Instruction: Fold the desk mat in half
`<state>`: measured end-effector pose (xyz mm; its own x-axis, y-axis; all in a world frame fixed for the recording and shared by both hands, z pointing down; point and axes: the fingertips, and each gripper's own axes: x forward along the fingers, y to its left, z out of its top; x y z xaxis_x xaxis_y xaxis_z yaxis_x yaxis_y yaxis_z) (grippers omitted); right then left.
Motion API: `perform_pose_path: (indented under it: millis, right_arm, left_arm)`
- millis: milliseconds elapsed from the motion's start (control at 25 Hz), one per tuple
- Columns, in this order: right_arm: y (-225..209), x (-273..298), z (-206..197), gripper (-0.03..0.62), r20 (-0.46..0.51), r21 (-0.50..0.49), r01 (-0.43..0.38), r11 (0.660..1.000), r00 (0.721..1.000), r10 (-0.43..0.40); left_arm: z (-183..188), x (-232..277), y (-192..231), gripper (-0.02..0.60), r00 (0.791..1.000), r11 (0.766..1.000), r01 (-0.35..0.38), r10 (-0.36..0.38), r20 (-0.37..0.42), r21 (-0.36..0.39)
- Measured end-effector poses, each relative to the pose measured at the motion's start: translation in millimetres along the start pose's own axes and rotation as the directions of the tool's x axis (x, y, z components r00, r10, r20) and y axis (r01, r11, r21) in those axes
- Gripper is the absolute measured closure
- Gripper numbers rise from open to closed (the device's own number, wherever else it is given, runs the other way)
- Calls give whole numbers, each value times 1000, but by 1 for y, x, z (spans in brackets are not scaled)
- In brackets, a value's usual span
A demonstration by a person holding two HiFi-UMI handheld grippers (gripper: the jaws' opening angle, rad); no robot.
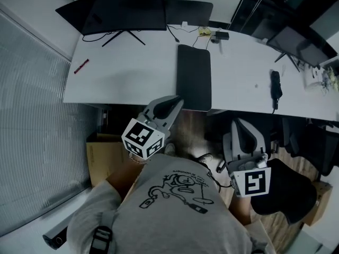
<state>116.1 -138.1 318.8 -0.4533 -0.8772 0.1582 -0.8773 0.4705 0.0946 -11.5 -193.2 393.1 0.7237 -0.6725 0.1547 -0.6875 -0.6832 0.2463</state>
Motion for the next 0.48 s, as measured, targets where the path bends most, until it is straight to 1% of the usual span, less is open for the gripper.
perform_pose_path:
  millis: [200, 280, 400, 480]
  right_arm:
    - [15, 10, 1, 588, 1, -8, -6, 1000, 1000, 6]
    - [20, 13, 3, 588, 5, -11, -8, 1000, 1000, 8]
    - [28, 18, 4, 588, -2, -13, -13, 1000, 1000, 13]
    - [34, 21, 4, 588, -4, -13, -16, 1000, 1000, 16]
  left_arm:
    - [21, -31, -2, 549, 998, 999, 34, -32, 54, -34]
    - [28, -42, -3, 549, 997, 999, 33, -32, 67, -27]
    - [38, -57, 0, 549, 997, 1000, 15, -14, 72, -3]
    - [39, -64, 3, 549, 997, 1000, 6, -7, 75, 15]
